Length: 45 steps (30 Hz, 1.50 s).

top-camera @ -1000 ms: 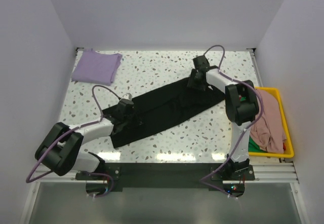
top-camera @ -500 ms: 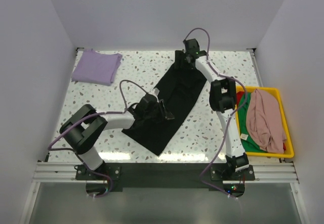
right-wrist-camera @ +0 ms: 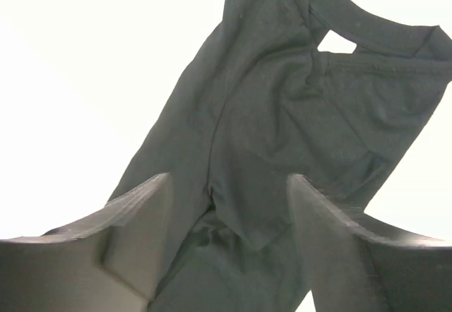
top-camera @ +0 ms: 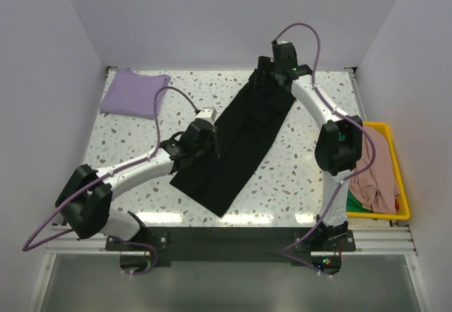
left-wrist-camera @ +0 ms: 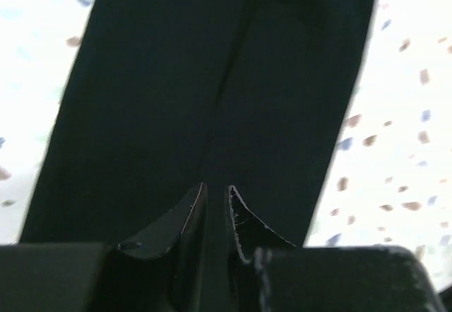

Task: Fold and stack the t-shirts
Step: Fold the tshirt

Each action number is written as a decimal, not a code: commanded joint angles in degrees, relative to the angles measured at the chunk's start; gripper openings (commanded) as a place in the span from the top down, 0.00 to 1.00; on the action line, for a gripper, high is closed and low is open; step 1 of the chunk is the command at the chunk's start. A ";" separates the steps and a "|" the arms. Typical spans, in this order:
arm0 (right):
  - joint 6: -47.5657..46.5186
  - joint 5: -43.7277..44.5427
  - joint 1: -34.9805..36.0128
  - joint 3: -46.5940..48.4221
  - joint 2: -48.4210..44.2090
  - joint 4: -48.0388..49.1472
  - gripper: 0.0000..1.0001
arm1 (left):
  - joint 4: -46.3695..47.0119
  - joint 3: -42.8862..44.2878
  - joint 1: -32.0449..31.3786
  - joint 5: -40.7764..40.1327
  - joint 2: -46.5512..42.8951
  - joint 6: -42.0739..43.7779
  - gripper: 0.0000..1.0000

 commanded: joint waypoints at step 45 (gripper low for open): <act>-0.95 2.80 -2.87 18.66 10.18 -4.43 0.08 | 3.58 -6.67 -2.19 8.76 -2.82 -3.42 0.55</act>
